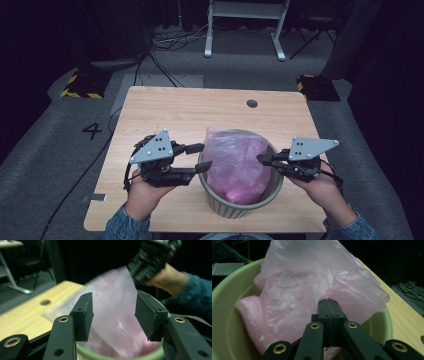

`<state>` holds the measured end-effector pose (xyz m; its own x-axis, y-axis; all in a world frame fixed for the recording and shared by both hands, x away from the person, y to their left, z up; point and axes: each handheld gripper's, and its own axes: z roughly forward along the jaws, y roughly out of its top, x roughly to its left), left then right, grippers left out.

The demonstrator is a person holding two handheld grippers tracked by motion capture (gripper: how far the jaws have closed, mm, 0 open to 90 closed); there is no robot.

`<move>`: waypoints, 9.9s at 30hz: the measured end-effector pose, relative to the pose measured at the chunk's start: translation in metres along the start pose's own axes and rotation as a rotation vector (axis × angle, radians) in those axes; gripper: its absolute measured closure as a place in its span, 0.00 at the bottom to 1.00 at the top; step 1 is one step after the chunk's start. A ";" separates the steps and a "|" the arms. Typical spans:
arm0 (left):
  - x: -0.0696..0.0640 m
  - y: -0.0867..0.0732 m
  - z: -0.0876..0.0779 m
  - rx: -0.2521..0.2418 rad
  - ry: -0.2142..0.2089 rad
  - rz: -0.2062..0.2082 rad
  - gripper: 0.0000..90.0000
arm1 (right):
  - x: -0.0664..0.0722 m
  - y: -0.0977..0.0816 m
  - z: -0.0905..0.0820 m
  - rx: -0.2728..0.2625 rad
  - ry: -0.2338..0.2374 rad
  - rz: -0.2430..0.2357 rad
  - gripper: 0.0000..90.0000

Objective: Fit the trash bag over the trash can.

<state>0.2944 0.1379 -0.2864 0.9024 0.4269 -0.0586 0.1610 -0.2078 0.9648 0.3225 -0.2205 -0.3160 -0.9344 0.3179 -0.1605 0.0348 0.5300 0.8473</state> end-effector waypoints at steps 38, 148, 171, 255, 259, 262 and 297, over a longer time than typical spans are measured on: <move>-0.029 -0.022 0.052 0.229 -0.314 0.118 1.00 | -0.020 -0.009 -0.003 -0.053 -0.126 0.221 0.52; 0.040 0.036 0.127 0.229 -0.326 0.028 0.60 | 0.008 0.006 -0.004 -0.165 -0.046 0.054 1.00; 0.018 0.030 0.118 0.192 -0.282 0.133 1.00 | -0.006 0.006 0.001 -0.187 -0.033 0.169 0.76; 0.044 -0.087 -0.060 -0.024 -0.059 -0.034 0.73 | 0.021 -0.102 -0.115 -0.273 -0.068 0.091 0.59; 0.044 -0.076 -0.061 -0.051 -0.074 -0.031 0.57 | 0.018 -0.085 -0.124 -0.321 -0.066 0.063 0.48; 0.045 -0.067 -0.060 -0.062 -0.070 -0.023 0.52 | 0.015 -0.073 -0.129 -0.333 -0.061 0.051 0.45; 0.090 -0.051 0.024 0.127 0.053 -0.097 0.99 | -0.055 -0.044 -0.040 -0.124 -0.122 0.228 1.00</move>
<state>0.3765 0.1659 -0.3466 0.8584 0.4954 -0.1330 0.2983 -0.2713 0.9151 0.3579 -0.2922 -0.3243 -0.8577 0.5141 -0.0118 0.1886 0.3359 0.9228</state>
